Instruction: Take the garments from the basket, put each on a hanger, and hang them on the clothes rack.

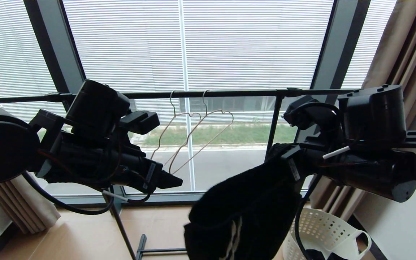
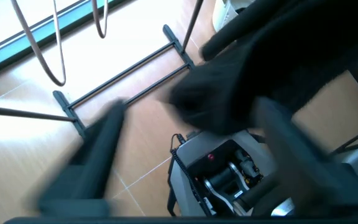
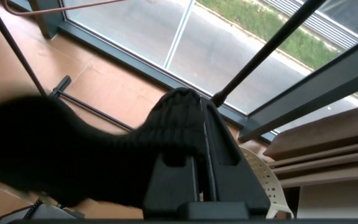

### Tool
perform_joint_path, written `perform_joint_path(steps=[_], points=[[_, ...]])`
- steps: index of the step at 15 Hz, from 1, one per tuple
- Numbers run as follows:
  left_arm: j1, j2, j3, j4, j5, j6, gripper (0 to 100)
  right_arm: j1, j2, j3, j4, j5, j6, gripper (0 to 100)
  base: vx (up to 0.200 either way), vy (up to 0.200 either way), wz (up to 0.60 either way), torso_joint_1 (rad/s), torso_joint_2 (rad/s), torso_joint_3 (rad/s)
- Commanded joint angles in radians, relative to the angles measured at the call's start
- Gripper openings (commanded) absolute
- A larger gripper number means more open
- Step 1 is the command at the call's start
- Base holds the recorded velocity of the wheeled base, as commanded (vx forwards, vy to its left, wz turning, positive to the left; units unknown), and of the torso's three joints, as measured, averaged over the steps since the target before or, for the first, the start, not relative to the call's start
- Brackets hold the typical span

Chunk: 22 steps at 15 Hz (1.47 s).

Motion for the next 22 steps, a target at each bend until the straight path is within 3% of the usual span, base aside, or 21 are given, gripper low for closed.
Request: perform_joint_path(steps=[1, 6, 9, 14, 22], points=[[0.001, -0.005, 0.0, 0.001, 0.0, 0.0, 100, -0.002, 0.003, -0.001, -0.002, 0.0, 0.0, 0, 0.0, 0.0, 0.0, 0.0, 0.0, 0.0], [0.021, -0.013, 0.014, 0.001, -0.001, 0.002, 100, -0.002, 0.003, 0.002, -0.004, 0.0, 0.001, 0, 0.0, 0.0, 0.0, 0.0, 0.0, 0.0], [0.099, -0.005, 0.005, -0.007, -0.001, 0.046, 100, -0.002, 0.003, 0.005, -0.004, 0.0, 0.001, 0, 0.0, 0.0, 0.0, 0.0, 0.0, 0.0], [0.206, 0.096, -0.007, -0.138, 0.0, 0.089, 100, 0.0, 0.0, 0.021, -0.005, 0.0, 0.001, 0, 0.0, 0.0, 0.0, 0.0, 0.0, 0.0], [0.222, 0.312, -0.242, -0.171, 0.057, 0.114, 100, 0.008, -0.028, 0.034, -0.007, -0.001, -0.003, 0, 0.0, 0.0, 0.0, 0.0, 0.0, 0.0]])
